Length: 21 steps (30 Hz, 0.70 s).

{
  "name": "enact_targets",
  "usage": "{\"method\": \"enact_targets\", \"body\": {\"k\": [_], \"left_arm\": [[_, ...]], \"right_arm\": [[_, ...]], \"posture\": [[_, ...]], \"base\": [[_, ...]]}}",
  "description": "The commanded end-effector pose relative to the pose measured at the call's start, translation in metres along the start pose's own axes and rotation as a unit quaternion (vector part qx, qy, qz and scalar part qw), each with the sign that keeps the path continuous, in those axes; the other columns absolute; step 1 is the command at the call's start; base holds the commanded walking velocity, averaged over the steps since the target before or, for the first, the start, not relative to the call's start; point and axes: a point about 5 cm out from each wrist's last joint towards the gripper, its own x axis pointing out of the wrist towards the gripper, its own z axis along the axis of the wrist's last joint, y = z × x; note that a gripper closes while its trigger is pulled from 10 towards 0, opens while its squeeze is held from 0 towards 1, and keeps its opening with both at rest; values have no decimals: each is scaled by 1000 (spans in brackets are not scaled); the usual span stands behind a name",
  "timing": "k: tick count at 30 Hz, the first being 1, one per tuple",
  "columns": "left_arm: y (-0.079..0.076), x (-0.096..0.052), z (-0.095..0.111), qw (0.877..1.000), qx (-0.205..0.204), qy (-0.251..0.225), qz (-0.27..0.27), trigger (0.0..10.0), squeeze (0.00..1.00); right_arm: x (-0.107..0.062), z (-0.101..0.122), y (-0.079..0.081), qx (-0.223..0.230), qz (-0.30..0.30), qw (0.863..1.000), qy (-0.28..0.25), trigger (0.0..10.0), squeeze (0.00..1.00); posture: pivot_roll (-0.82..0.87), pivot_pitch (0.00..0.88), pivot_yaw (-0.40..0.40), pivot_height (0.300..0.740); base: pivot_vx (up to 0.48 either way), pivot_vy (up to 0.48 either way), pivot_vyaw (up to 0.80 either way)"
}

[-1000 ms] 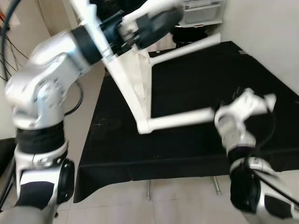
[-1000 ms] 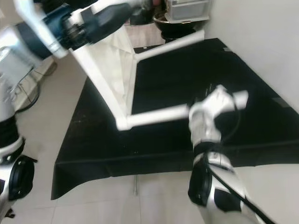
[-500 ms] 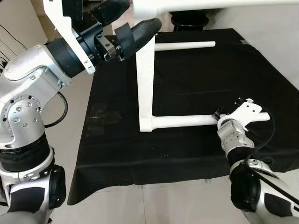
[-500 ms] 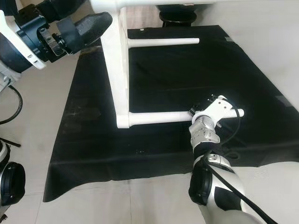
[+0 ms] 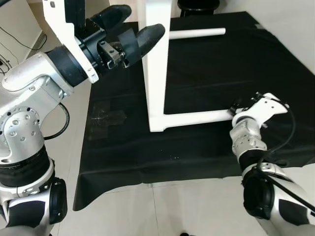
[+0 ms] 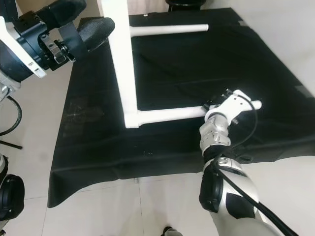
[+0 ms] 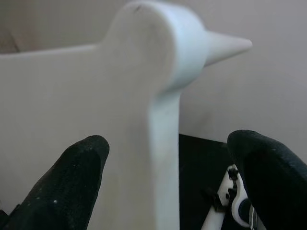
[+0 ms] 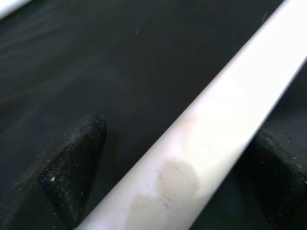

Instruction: Building children table

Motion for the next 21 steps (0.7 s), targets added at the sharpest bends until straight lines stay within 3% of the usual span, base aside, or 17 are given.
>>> {"method": "enact_targets", "body": {"k": [1, 4, 8, 9, 10, 12, 14, 18, 21], "left_arm": [[-3, -4, 1, 1000, 1, 0, -4, 10000, 0], [-6, -8, -1, 1000, -2, 1, -4, 10000, 0], [-6, -9, -1, 1000, -3, 1, -4, 10000, 0], [-7, -10, -2, 1000, -4, 1, -4, 10000, 0], [-8, -11, -3, 1000, -5, 1, -5, 10000, 0], [-8, -11, -3, 1000, -6, 0, -5, 10000, 0], [-10, -11, -4, 1000, -7, -1, -6, 10000, 0], [-12, -11, -4, 1000, -7, -2, -7, 10000, 0], [-13, -12, -4, 1000, -6, -1, -3, 10000, 0]], "right_arm": [[-8, -31, -4, -190, 39, 981, 8, 10000, 1000], [-3, 1, 3, -275, 10, 957, -90, 10000, 1000], [-2, 10, 5, -288, 5, 951, -115, 10000, 1000], [-3, 13, 10, -287, 14, 950, -124, 10000, 1000], [-4, 16, 18, -309, 32, 940, -139, 10000, 1000], [-4, 12, 19, -319, 37, 938, -129, 10000, 1000], [-3, 2, 12, -307, 29, 947, -87, 10000, 1000], [-3, -9, 4, -306, 18, 950, -51, 10000, 1000], [-4, -6, 9, -276, 41, 958, -61, 10000, 1000]], "posture": [[131, 215, 14, 740], [130, 212, 12, 740], [130, 212, 12, 740], [123, 209, 11, 740], [122, 208, 11, 740], [116, 206, 9, 740], [116, 204, 6, 740], [121, 204, 5, 740], [122, 204, 5, 740]], "base": [[0, 0, 0], [0, 0, 0], [0, 0, 0], [0, 0, 0], [0, 0, 0], [0, 0, 0], [0, 0, 0], [0, 0, 0], [0, 0, 0]]}}
